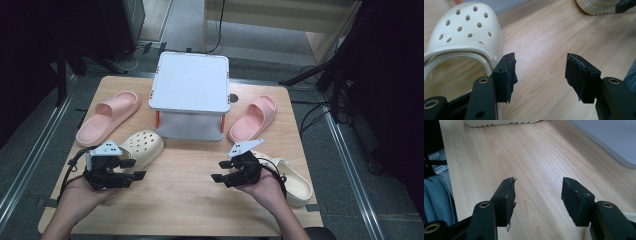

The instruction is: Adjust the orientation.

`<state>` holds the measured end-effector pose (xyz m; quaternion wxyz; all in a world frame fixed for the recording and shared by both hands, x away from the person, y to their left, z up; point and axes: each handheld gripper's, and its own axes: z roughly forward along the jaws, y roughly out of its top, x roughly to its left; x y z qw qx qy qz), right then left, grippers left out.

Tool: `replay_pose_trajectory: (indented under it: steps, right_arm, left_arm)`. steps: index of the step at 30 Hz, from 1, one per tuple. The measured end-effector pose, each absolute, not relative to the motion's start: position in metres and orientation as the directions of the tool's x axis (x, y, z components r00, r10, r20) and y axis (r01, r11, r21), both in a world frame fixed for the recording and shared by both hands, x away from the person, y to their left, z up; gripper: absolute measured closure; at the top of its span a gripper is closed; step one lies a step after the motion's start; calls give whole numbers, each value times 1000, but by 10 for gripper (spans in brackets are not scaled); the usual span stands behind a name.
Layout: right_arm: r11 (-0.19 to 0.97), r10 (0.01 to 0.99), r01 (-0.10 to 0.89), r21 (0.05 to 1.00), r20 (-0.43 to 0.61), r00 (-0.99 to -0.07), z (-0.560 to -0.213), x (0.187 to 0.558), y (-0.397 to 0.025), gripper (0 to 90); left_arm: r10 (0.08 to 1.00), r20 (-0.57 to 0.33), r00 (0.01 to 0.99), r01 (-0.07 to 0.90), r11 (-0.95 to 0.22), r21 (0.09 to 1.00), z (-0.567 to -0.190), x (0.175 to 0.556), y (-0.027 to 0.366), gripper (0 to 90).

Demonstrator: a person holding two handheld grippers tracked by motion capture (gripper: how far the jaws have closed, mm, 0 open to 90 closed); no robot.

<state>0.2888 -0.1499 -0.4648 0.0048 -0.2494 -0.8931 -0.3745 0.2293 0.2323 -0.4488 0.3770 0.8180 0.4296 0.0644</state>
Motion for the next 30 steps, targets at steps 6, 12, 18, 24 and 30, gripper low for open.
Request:
replay_pose_trajectory:
  steps: [6, 12, 18, 24, 30]
  right_arm:
    - [594, 434, 452, 666, 208, -876, -465, 289, -148, 446]
    - [596, 434, 454, 663, 210, -876, -465, 289, -147, 445]
    - [592, 443, 466, 657, 218, -870, -466, 291, -147, 444]
    - [593, 439, 467, 656, 223, -870, -465, 294, -145, 444]
    - [596, 436, 469, 651, 228, -871, -466, 297, -142, 444]
  left_arm:
    - [747, -209, 632, 646, -358, 675, -448, 227, 236, 418]
    - [764, -214, 609, 658, -336, 675, -445, 227, 248, 441]
    - [778, -209, 592, 660, -319, 680, -444, 223, 258, 449]
    - [800, -201, 566, 677, -311, 667, -444, 222, 266, 458]
    - [838, -212, 503, 741, -291, 605, -464, 236, 264, 471]
